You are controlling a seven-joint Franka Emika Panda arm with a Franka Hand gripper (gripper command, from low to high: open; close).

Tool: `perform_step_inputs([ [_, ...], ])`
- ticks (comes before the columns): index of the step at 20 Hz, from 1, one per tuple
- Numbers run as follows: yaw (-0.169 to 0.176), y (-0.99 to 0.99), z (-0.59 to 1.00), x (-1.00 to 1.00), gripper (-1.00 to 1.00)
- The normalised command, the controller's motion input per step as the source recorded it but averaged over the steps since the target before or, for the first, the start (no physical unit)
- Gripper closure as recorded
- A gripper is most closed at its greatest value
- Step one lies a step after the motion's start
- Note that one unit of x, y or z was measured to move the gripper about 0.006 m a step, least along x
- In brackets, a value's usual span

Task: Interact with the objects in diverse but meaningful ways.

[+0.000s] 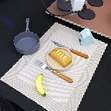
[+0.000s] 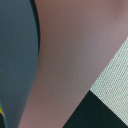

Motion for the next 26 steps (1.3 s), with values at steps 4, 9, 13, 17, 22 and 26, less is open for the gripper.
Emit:
perform_step_inputs([
  [4, 0.0, 0.0, -0.01, 0.0, 1.0],
  [9, 0.0, 0.0, -0.06, -0.04, 1.0],
  [13, 0.012, 0.03, -0.1, -0.04, 1.0],
  [17, 0.032, 0.14, -0.02, -0.02, 1.0],
  [22, 0.058, 0.12, -0.01, -0.14, 1.0],
  [26, 0.086, 0.27, 0.37, -0.17, 1.0],
])
